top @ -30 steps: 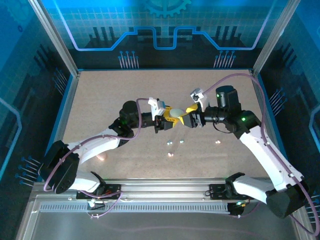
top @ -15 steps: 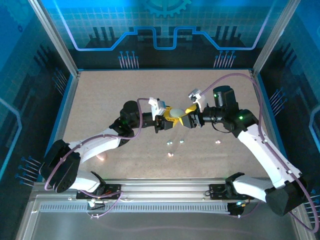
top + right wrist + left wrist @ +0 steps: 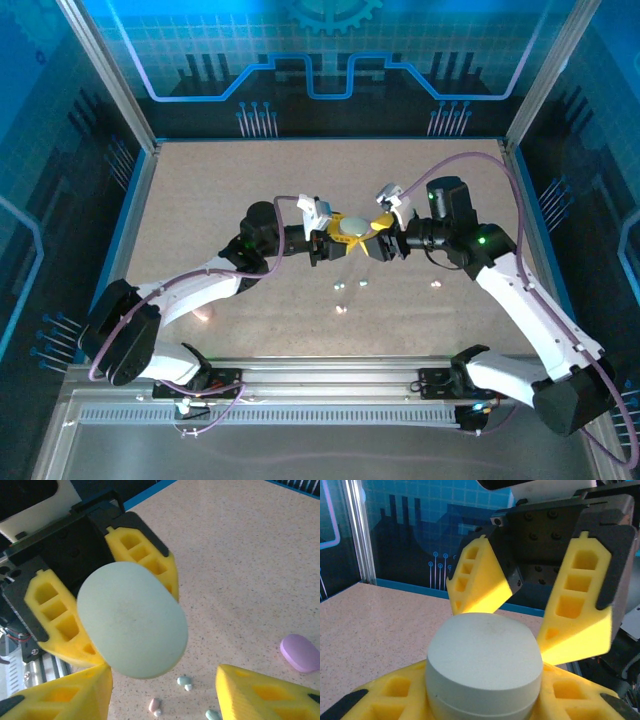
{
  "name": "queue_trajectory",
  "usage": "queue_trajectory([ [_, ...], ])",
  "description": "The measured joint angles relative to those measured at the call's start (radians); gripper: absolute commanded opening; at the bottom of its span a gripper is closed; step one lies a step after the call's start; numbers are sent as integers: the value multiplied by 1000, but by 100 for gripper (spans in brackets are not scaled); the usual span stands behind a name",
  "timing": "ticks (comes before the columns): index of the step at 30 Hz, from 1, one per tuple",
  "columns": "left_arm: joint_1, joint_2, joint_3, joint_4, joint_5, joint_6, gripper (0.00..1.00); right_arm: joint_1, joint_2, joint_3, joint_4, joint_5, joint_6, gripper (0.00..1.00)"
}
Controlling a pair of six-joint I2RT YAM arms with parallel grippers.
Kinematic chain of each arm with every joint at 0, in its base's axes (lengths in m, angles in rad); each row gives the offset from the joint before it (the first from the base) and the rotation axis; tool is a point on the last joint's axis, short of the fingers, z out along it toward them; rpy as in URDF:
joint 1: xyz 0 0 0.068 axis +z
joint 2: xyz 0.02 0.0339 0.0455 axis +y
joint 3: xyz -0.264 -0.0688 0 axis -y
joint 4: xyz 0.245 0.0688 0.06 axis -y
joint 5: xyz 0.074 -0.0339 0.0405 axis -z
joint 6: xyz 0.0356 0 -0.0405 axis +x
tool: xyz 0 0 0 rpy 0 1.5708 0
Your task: Insert the wireless bluetooth earbuds into the charging case
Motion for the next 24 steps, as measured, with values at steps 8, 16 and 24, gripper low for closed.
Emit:
queue_trajectory([
  [8, 1, 0, 0, -12, -3, 4, 28, 6, -6, -14, 23, 24, 46, 54],
  [16, 3, -11, 29, -83, -13, 60, 28, 3, -4, -14, 35, 11, 131, 53],
  [24, 3, -20, 35, -98, -19, 80, 28, -16, -3, -14, 43, -29, 180, 53],
])
